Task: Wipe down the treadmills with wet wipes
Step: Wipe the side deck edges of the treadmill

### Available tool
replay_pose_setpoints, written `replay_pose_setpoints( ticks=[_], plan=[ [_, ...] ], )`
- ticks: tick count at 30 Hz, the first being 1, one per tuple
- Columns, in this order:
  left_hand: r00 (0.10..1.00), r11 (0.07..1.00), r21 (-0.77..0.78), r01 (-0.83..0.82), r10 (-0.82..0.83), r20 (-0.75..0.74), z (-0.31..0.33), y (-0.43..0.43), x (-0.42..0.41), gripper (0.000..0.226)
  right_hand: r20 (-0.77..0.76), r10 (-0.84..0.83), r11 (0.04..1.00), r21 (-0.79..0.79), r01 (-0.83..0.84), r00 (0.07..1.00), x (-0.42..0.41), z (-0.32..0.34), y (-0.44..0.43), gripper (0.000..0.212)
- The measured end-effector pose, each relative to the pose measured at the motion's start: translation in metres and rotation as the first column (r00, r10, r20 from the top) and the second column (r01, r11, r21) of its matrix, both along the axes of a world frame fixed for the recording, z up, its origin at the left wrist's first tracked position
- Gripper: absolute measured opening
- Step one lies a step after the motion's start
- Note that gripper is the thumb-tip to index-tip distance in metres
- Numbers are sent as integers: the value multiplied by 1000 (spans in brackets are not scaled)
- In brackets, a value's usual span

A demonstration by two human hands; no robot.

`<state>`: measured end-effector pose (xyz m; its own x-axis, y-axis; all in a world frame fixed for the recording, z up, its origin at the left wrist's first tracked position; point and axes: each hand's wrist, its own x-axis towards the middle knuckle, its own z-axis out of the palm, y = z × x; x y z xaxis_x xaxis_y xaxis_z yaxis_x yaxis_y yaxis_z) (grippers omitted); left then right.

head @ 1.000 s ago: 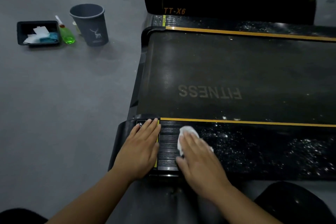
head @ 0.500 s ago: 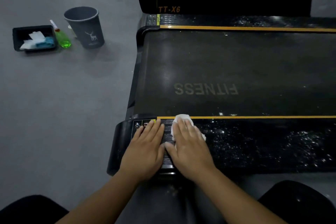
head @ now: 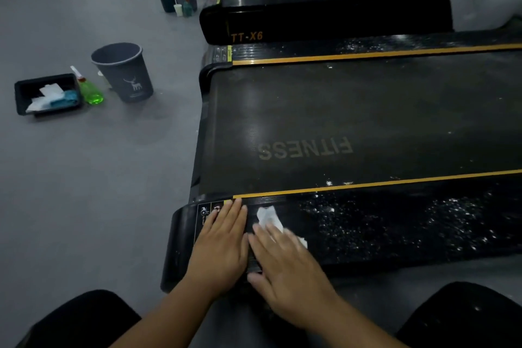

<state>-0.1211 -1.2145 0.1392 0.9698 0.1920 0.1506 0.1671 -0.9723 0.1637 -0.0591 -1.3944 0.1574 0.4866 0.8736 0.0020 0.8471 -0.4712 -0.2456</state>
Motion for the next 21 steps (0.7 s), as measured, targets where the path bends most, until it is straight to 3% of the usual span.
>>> replay_pose_setpoints(
  ticks=[2,4,7,9,12,18,21],
  plan=[
    [998,998,-22,57,-57,0,-1,-4,3,54,29,-8,1000,-12,8,1000,7,-2,-23,65],
    [998,997,-55,56,-58,-19,-2,-6,4,56,27,-133,991,-9,133,991,28,2,-24,70],
    [999,996,-78,35,-36,-16,-2,-5,6,58,-53,-217,976,-37,216,975,41,7,5,83],
    [999,994,-104,32,-33,-9,0,-7,6,58,-94,-153,988,-15,152,984,26,10,11,76],
    [1000,988,-153,11,-10,3,1,-10,8,62,-27,31,1000,-1,-31,999,2,8,-19,66],
    [1000,991,-131,-6,5,-13,1,-13,11,63,-73,-191,981,-57,187,979,45,9,5,84],
    [1000,991,-134,-6,3,-21,0,-13,9,62,-72,-63,998,-17,62,995,16,9,1,69]
  ],
)
